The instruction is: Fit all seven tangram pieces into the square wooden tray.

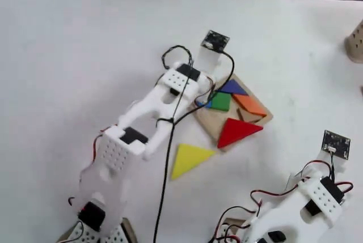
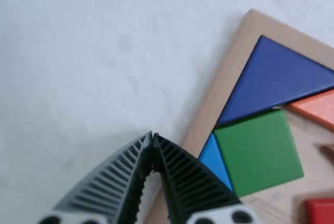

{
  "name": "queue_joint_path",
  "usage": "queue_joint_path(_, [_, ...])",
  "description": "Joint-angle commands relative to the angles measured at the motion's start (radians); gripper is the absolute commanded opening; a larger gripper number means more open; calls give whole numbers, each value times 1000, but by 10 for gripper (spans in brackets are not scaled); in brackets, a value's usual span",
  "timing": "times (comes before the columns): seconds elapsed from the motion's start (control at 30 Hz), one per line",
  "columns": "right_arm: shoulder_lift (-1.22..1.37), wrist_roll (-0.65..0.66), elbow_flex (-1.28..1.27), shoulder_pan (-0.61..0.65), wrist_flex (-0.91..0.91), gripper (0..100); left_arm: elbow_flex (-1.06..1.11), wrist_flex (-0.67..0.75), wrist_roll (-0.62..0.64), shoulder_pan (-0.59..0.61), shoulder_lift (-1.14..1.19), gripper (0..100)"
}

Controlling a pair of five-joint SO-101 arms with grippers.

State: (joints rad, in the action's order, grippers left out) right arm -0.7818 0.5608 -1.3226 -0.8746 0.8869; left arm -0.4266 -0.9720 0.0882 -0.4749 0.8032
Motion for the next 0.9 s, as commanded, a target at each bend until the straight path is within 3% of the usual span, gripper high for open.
queue_joint_path(0.0, [-35,12,5,7,7,38,-43,-110,9,-35,-7,23])
queue_joint_path(0.43, [-35,12,5,7,5,38,-37,-341,169,-179,-47,23])
queue_joint_path(0.67, [-35,9,5,7,2,38,130,-304,170,-268,-183,22])
queue_joint_path(0.87, [-35,6,5,7,2,38,420,-178,164,-188,-522,22])
